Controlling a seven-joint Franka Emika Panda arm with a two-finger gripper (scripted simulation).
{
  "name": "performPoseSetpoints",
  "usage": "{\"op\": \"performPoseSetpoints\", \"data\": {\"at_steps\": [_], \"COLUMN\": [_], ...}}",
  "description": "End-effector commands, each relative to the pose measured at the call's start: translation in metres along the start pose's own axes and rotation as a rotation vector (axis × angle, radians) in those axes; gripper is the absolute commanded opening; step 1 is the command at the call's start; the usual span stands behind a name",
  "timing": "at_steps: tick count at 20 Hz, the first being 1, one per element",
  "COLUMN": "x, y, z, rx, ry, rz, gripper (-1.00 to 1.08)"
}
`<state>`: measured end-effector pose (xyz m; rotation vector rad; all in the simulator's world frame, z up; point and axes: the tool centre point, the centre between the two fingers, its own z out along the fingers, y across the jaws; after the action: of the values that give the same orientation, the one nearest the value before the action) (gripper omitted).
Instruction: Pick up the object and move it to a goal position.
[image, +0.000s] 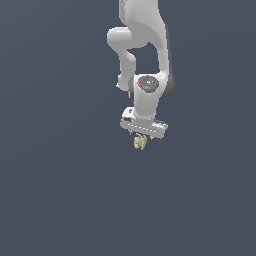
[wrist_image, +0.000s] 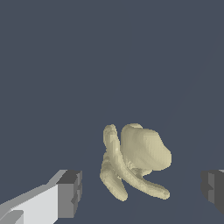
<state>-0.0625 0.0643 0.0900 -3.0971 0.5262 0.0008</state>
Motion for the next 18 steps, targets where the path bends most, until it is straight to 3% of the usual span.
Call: {"op": "performPoseSetpoints", "data": {"at_steps": [1,18], "x": [0.0,-0.001], "y": [0.0,0.0], "z": [0.0,0.05], "rx": [0.0,0.0], "ry": [0.0,0.001], "rz": [0.001,0.004], "gripper": [1.0,1.0]}}
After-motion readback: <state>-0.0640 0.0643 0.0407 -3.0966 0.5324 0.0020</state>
